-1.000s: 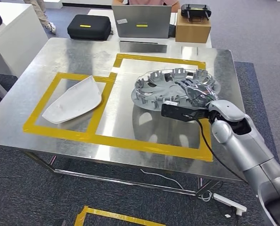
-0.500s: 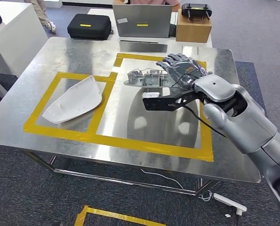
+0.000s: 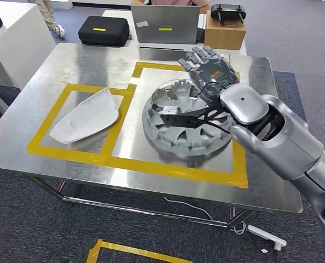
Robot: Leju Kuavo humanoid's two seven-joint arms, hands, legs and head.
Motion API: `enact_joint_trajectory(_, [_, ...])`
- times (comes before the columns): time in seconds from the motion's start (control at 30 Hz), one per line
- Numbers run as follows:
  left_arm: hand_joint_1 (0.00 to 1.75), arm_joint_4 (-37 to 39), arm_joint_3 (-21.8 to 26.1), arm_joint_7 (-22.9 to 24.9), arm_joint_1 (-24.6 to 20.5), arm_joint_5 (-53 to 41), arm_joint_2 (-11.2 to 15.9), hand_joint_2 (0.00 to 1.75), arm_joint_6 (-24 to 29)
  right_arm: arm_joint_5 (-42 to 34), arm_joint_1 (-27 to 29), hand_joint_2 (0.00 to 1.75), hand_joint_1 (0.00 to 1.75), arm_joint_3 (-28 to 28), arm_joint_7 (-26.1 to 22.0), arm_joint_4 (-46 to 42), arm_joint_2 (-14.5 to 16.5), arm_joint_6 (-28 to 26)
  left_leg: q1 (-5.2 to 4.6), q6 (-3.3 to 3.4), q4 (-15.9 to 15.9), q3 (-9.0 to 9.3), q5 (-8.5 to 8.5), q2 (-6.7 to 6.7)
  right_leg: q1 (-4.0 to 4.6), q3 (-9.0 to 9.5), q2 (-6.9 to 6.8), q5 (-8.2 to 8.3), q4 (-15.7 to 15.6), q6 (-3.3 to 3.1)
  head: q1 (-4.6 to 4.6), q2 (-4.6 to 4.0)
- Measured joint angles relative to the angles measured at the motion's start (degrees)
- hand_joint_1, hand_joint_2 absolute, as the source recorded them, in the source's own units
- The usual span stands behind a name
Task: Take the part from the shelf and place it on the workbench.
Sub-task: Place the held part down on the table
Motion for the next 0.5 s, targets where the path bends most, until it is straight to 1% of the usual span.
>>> enact_joint_trajectory(0.13, [0.00, 0.00, 0.50, -0.28, 0.01, -0.39, -0.22, 0.00, -0.10, 10.85, 2.68, 1.75, 0.00, 0.58, 3.60, -1.72, -1.06, -6.38, 0.00, 0.01, 0.02, 0.00, -0.01, 0.00, 0.00, 0.01, 0.01, 0.00, -0.01, 0.00, 0.00, 0.01])
enact_joint_trajectory(0.27, [0.00, 0.00, 1.10, -0.38, 0.02, -1.07, -0.38, 0.00, -0.10, 20.67, 6.86, 1.75, 0.00, -0.39, 5.15, -3.41, -1.99, -11.28, 0.00, 0.03, 0.04, 0.00, -0.02, 0.00, 0.00, 0.02, 0.00, 0.00, -0.02, 0.00, 0.00, 0.01])
enact_joint_trajectory(0.37, [0.00, 0.00, 1.29, -0.49, 0.01, -1.50, -0.45, 0.00, -0.10, 25.72, 10.15, 1.75, 0.00, -2.21, 5.71, -4.40, -2.44, -13.78, 0.00, 0.03, 0.04, 0.00, -0.02, 0.00, 0.00, 0.02, 0.00, 0.00, -0.02, 0.00, -0.01, 0.01])
enact_joint_trajectory(0.5, [0.00, 0.00, 1.38, -0.57, -0.02, -2.12, -0.55, 0.00, -0.13, 30.04, 13.69, 1.75, 0.00, -4.66, 6.41, -5.54, -2.73, -17.18, 0.00, 0.03, 0.04, -0.01, -0.02, 0.00, 0.00, 0.01, 0.00, 0.00, -0.02, 0.00, 0.00, 0.00])
